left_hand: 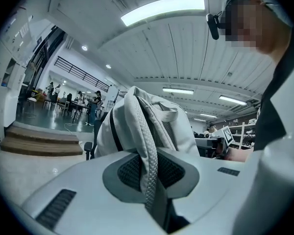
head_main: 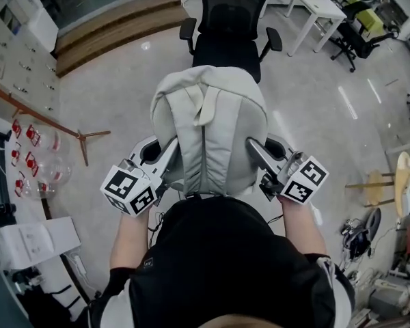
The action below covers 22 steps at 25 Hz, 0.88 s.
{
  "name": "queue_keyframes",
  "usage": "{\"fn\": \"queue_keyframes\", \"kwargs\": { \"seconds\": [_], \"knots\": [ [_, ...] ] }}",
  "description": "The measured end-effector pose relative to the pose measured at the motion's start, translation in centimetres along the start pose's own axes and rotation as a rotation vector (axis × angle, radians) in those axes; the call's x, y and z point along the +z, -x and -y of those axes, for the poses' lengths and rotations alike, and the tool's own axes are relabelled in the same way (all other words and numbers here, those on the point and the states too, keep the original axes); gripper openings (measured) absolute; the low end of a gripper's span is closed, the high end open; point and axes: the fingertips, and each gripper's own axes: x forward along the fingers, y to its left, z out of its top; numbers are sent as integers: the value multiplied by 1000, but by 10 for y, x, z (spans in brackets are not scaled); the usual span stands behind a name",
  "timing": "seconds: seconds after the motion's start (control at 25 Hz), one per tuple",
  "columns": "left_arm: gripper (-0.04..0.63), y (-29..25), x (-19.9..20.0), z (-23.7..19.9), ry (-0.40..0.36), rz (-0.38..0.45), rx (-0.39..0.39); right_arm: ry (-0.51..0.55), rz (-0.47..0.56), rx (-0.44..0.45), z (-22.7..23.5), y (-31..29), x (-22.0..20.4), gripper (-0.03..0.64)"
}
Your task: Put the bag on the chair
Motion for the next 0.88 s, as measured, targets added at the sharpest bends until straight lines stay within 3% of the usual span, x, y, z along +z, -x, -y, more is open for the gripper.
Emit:
{"fn": "queue_keyframes", "kwargs": {
  "seconds": [0.28,0.6,0.88],
  "knots": [
    [60,22,25,-92,3,43,58,16,-38,53,3,-103,9,72],
    [61,36,26,-146,25,33,138,-31,-106,111,15,-166,0,71],
    [60,16,23,-194,60,3,206,-65,-138,170,55,-214,-2,71]
  ]
}}
